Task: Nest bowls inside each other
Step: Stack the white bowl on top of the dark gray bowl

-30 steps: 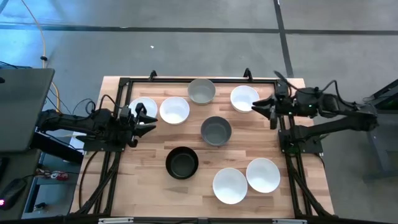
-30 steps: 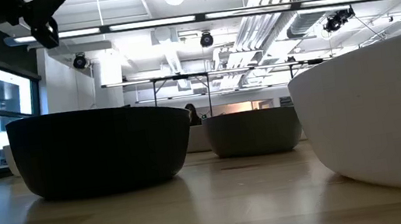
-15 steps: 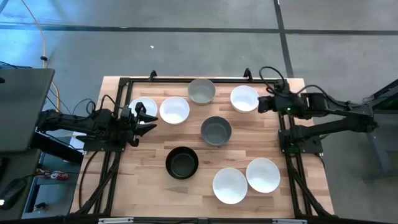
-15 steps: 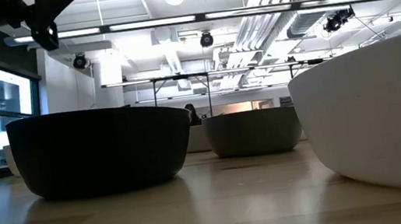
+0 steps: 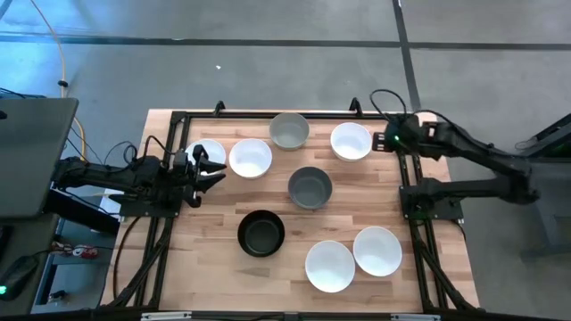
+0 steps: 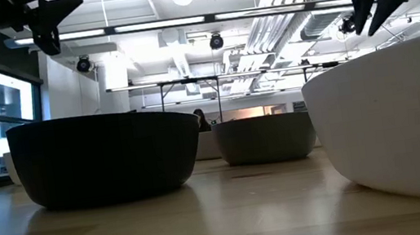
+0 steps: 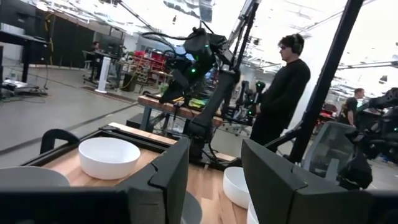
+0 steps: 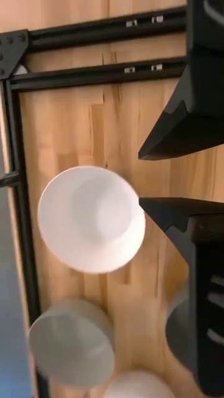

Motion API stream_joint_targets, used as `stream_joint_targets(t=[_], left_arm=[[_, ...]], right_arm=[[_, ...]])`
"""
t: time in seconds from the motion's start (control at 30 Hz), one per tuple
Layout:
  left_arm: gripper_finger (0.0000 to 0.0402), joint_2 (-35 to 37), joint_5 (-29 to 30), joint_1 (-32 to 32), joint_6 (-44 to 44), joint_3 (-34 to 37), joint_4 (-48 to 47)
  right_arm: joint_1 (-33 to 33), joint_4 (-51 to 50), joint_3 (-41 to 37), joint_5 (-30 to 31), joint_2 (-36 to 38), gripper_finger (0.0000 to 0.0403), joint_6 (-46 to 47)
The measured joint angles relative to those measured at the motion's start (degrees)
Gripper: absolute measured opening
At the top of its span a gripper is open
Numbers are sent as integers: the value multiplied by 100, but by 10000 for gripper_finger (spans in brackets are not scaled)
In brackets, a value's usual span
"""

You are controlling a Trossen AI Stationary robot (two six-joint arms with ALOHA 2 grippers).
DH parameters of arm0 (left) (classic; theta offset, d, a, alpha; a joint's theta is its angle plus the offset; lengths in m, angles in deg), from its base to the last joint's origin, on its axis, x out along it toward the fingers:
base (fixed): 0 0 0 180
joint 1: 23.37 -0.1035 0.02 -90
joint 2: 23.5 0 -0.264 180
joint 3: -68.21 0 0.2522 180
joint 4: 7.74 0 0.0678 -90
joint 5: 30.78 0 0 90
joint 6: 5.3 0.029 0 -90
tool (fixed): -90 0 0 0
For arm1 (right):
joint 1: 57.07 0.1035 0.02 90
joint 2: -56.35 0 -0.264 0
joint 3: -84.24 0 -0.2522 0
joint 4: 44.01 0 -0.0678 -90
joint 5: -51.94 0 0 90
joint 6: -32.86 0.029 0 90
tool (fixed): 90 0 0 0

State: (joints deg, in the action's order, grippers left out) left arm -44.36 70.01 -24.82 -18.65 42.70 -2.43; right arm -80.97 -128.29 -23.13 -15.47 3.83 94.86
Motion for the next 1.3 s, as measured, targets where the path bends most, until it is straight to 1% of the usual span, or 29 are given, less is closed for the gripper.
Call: stream_joint_targets(t=[0.2, 0.33, 0.57, 0.77, 0.93, 1.13, 1.3], left_arm=[[136, 0, 12, 0, -101, 0, 0], [136, -56, -10, 0, -156, 0, -2], [136, -154, -27, -2, -325, 0, 0], [136, -234, -29, 0, -450, 0, 3], [136, -279, -29, 0, -451, 0, 2], [136, -289, -25, -2, -451, 0, 2], [136, -289, -23, -2, -452, 0, 2]], right_arm=[[-989, 20, 0, -1041, -606, 97, -802], [-1512, 253, 0, -1260, -1028, 97, -1354], [-2203, 650, 0, -1704, -1776, 97, -2028], [-2525, 999, 0, -1889, -2415, 97, -2463], [-2690, 1254, 0, -1963, -2892, 97, -2518], [-2797, 1350, 0, -1979, -3396, 97, -2662], [-2818, 1496, 0, -1969, -3667, 97, -2798]])
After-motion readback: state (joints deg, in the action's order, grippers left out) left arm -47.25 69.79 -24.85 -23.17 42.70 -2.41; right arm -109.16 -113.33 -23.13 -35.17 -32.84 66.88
